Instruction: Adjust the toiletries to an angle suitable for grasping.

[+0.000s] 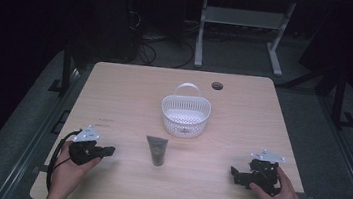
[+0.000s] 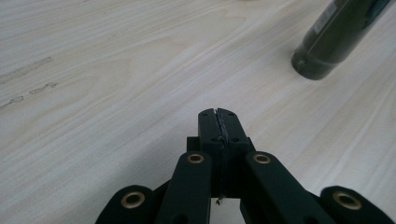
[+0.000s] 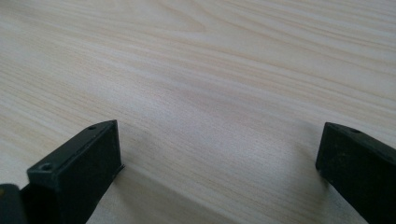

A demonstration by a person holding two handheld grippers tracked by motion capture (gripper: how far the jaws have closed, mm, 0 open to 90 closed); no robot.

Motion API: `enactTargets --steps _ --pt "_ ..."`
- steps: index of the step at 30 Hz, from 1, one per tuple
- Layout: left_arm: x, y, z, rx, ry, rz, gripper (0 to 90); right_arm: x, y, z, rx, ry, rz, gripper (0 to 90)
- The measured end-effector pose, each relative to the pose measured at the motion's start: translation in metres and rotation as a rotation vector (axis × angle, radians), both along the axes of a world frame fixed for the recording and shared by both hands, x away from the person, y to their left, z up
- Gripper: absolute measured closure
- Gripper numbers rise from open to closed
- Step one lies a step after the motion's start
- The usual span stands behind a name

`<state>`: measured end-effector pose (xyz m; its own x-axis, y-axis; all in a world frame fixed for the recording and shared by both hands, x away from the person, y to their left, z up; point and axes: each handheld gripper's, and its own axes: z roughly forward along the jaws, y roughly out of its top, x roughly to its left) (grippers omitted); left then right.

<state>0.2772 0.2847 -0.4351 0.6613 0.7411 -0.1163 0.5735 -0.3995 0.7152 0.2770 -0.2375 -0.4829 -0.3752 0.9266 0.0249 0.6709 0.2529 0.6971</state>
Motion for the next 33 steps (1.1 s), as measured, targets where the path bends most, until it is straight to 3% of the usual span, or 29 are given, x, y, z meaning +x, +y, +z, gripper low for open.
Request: enactTargets --steps 8,20,33 --pt "-0.001 -0.007 0.017 -0.016 0.02 -0.023 90.0 0.0 0.0 0.0 0.0 0.0 0.0 0.0" --pt "-0.006 -0.02 0.051 -0.067 0.005 -0.069 90.0 0.0 0.0 0.0 0.001 0.0 0.0 0.0" --pt "-0.003 -0.055 0.076 -0.084 -0.022 -0.171 90.0 0.0 0.0 0.0 0.0 -0.001 0.001 0.0"
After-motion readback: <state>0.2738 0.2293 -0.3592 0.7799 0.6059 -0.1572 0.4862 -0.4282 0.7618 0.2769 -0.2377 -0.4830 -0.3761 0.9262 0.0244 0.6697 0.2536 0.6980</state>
